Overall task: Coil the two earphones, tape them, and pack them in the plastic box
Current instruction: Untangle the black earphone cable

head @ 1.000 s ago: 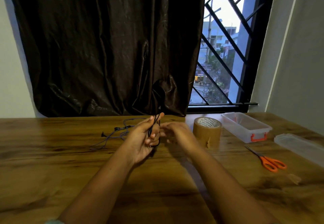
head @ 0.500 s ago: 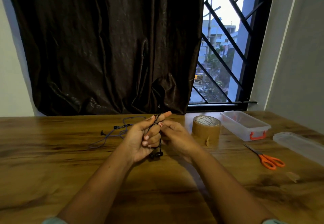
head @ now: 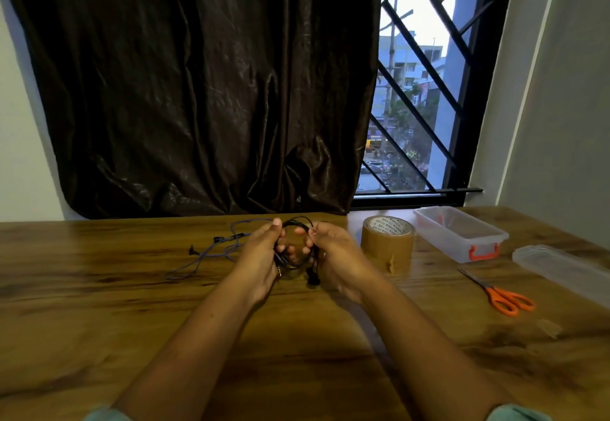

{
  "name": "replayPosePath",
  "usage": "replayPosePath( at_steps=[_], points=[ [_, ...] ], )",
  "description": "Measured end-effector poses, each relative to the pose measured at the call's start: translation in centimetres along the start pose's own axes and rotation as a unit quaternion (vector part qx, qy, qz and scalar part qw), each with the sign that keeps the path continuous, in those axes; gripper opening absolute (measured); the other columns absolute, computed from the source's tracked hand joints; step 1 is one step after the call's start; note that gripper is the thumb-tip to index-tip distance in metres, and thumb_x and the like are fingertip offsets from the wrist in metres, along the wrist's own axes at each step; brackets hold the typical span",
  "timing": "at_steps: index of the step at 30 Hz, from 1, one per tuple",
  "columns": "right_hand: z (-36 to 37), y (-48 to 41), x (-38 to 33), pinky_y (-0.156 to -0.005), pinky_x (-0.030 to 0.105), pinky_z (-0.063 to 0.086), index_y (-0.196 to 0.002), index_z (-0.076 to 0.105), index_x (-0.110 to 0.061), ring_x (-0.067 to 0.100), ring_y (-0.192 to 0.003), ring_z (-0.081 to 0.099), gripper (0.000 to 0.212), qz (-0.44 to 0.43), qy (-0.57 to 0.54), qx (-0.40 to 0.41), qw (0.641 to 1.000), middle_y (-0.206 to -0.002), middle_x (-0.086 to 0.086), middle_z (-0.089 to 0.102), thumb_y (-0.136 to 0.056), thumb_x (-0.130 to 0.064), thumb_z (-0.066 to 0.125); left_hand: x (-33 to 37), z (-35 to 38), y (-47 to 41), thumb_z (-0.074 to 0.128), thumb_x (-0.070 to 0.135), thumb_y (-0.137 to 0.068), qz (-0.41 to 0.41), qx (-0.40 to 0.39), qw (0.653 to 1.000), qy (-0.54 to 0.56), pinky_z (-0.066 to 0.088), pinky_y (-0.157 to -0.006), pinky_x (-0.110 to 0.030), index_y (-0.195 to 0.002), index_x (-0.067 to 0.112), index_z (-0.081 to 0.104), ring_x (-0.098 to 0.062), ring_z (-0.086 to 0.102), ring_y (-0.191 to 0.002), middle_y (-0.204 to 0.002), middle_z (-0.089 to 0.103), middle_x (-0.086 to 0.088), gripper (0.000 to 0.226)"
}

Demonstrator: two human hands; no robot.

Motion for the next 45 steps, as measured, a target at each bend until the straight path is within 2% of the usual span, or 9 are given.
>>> replayPosePath(
  at_steps=[6,15,19,26,29,33,37,43,45],
  points=[
    [-0.9,-0.3,0.3,-0.057,0.018,0.045,-0.106,0.057,-0.011,0.002,-0.053,0.046,0.020,0.011,-0.025,0.030,0.999,-0.067,-0.003,0.052,-0.100,-0.009,0.038,-0.1,-0.3,0.5,0.039,0.023,-0.100,-0.013,0.021,1.000,-0.019,0.047,-0.062,-0.030,-0.076,0.012,0.048,-0.011,0.053,-0.054,-0.063,0.050,-0.002,0.028],
    [-2.5,0.1,-0.8,-0.055,0.014,0.043,-0.096,0.067,-0.016,-0.003,-0.055,0.052,0.020,-0.052,0.114,0.095,0.988,-0.073,-0.002,0.063,-0.095,-0.008,0.049,-1.7,-0.2,1.2,0.042,0.042,-0.095,-0.135,-0.094,0.980,-0.108,0.048,-0.087,-0.033,-0.093,0.009,0.059,-0.023,0.061,-0.093,-0.087,0.064,-0.009,0.038],
    [-2.0,-0.2,-0.6,-0.054,0.012,0.044,-0.103,0.070,-0.010,-0.002,-0.061,0.060,0.021,-0.053,0.135,0.074,0.987,-0.078,0.000,0.069,-0.093,-0.005,0.052,-1.4,0.0,0.9,0.049,0.035,-0.094,-0.106,-0.092,0.982,-0.128,0.047,-0.096,-0.040,-0.091,0.010,0.059,-0.015,0.061,-0.069,-0.064,0.058,-0.001,0.027],
    [-3.1,-0.3,0.1,-0.083,0.038,0.054,-0.101,0.071,-0.013,0.025,-0.089,0.067,0.021,-0.031,0.162,0.105,0.981,-0.096,0.010,0.073,-0.090,-0.002,0.056,-1.3,-0.4,0.6,0.040,0.018,-0.099,-0.087,-0.034,0.989,-0.116,0.057,-0.061,-0.031,-0.086,0.007,0.054,-0.013,0.054,-0.064,-0.068,0.046,-0.003,0.022],
    [-4.3,-0.3,1.0,-0.068,0.027,0.055,-0.091,0.072,-0.014,0.018,-0.073,0.065,0.017,-0.003,0.192,0.142,0.971,-0.078,0.006,0.070,-0.087,-0.002,0.061,-1.8,-0.8,0.2,0.042,0.012,-0.099,-0.082,-0.024,0.987,-0.139,0.055,-0.076,-0.035,-0.096,0.001,0.057,-0.014,0.054,-0.070,-0.077,0.052,-0.007,0.019],
    [-4.8,-0.3,2.4,-0.044,0.014,0.044,-0.088,0.072,-0.008,0.005,-0.054,0.057,0.010,0.051,0.270,0.155,0.949,-0.072,-0.001,0.064,-0.086,-0.004,0.063,-2.4,-2.6,-0.3,0.055,0.004,-0.091,-0.062,0.030,0.970,-0.233,0.056,-0.052,-0.020,-0.092,-0.001,0.062,-0.018,0.061,-0.077,-0.096,0.061,-0.017,0.009],
    [-4.8,-0.7,2.7,-0.058,0.021,0.047,-0.082,0.071,-0.012,0.012,-0.068,0.059,0.009,0.047,0.371,0.142,0.916,-0.076,-0.001,0.065,-0.085,-0.008,0.065,-2.0,-3.1,-0.5,0.064,0.007,-0.086,0.005,0.072,0.929,-0.363,0.053,-0.052,-0.017,-0.082,0.005,0.067,-0.019,0.064,-0.077,-0.095,0.066,-0.014,0.006],
    [-4.5,-0.9,2.9,-0.052,0.014,0.039,-0.078,0.069,-0.018,0.005,-0.065,0.055,0.014,0.047,0.445,0.120,0.886,-0.075,-0.005,0.063,-0.087,-0.009,0.063,0.1,-1.0,0.3,0.062,0.033,-0.088,0.133,0.063,0.719,-0.680,0.042,-0.065,-0.027,-0.099,0.021,0.072,-0.016,0.060,-0.087,-0.095,0.069,0.000,0.019],
    [-4.3,-1.0,3.0,-0.060,0.013,0.041,-0.085,0.071,-0.014,0.006,-0.076,0.057,0.010,0.045,0.471,0.113,0.874,-0.088,-0.002,0.067,-0.087,-0.009,0.062,0.0,-0.7,0.4,0.058,0.036,-0.089,0.147,0.061,0.688,-0.708,0.042,-0.064,-0.028,-0.104,0.026,0.070,-0.016,0.060,-0.092,-0.098,0.068,0.002,0.021]
  ],
)
Point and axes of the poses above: each hand's wrist, its own y-axis away from the middle knuckle, its own z-axis out of the palm, x = y × z, the point moved 9 cm from there along -y, towards the middle knuckle
